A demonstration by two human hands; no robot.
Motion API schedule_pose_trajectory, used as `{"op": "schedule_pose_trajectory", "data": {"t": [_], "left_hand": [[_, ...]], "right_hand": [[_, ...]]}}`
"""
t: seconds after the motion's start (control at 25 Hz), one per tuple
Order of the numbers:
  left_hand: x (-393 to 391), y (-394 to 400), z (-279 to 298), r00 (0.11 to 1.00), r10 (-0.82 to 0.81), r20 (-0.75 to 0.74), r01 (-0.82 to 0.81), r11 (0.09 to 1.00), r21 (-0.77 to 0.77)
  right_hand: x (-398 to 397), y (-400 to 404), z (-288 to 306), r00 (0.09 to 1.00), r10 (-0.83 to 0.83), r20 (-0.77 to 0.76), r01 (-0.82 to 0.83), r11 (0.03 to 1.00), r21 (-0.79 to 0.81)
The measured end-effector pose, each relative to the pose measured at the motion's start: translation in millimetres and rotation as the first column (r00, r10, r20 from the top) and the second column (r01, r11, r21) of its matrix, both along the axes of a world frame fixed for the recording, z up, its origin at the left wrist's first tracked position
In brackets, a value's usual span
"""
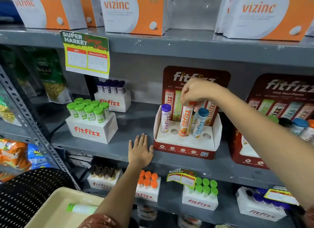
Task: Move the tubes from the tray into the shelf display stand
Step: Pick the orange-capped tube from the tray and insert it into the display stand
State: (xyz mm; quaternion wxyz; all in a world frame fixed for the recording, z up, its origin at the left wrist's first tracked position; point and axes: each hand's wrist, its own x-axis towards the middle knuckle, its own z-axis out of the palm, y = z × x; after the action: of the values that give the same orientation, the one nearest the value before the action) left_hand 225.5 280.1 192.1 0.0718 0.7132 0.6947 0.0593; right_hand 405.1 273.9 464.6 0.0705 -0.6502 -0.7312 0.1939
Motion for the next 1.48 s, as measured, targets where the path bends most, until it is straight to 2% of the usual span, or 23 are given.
{"op": "schedule_pose_trajectory", "data": {"t": [0.28, 0.48, 0.6, 0.76, 0.84, 1.2, 1.48], "left_hand": [[0, 0, 0, 1.000, 0.001, -0.007, -0.001, 1.000, 0.002], [1, 0, 0, 1.000, -0.002, -0.017, 0.002, 1.000, 0.006], [1, 0, -1, 1.000, -0.006, -0.023, 0.006, 1.000, 0.003], [-1, 1, -3, 1.000, -0.009, -0.019, 0.009, 1.000, 0.002], [-1, 2, -4, 1.000, -0.010, -0.015, 0.010, 1.000, 0.000], [0, 0, -1, 0.999, -0.006, -0.035, 0.007, 1.000, 0.018], [2, -2, 1, 0.999, 0.003, -0.038, -0.002, 1.000, 0.012]], "right_hand": [[-4, 0, -12, 0.997, -0.057, -0.046, 0.061, 0.995, 0.082], [11, -5, -2, 0.996, -0.094, 0.002, 0.094, 0.995, 0.041], [24, -11, 1, 0.987, -0.146, 0.066, 0.144, 0.989, 0.041], [39, -18, -8, 0.935, -0.255, 0.245, 0.226, 0.964, 0.141], [46, -20, -15, 0.911, -0.303, 0.279, 0.256, 0.947, 0.193], [65, -21, -39, 0.934, -0.331, 0.135, 0.297, 0.929, 0.221], [63, -22, -47, 0.943, -0.314, 0.110, 0.286, 0.934, 0.215]]}}
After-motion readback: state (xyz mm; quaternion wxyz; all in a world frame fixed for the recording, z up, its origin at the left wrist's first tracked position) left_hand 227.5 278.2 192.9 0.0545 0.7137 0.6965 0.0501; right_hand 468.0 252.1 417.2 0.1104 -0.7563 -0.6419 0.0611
